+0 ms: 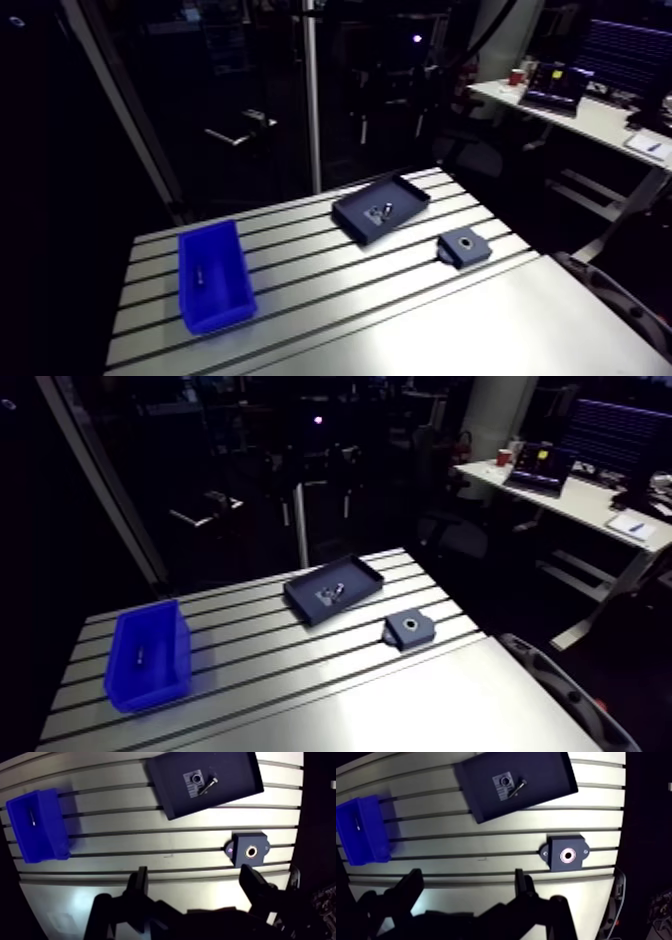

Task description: Pick up the bearing and press it into the housing until flush.

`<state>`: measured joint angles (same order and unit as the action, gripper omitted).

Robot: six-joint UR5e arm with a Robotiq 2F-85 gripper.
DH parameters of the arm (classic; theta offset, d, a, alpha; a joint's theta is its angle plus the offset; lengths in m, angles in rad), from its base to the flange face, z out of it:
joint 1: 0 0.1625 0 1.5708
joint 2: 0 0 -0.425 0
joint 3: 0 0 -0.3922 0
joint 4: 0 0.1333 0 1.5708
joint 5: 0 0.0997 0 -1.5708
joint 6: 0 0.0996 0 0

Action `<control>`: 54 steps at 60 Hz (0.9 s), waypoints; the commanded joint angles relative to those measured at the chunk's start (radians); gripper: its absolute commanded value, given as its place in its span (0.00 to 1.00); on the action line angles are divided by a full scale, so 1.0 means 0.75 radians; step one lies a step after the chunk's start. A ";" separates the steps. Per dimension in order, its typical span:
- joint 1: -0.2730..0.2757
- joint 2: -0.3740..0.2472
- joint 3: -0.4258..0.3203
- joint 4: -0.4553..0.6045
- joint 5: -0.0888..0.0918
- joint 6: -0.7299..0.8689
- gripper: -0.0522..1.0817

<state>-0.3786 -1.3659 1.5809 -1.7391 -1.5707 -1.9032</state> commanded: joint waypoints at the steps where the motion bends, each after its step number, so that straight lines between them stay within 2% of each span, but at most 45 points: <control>1: 0.120 -0.070 -0.062 0.144 -0.006 0.068 0.05; 21: 0.161 -0.103 -0.048 0.188 -0.005 0.071 0.05; 34: 0.186 -0.135 -0.017 0.174 -0.009 0.076 0.05; 54: 0.236 -0.159 -0.023 0.172 -0.012 0.136 0.05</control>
<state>-0.2239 -1.4755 1.5656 -1.6101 -1.5786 -1.8263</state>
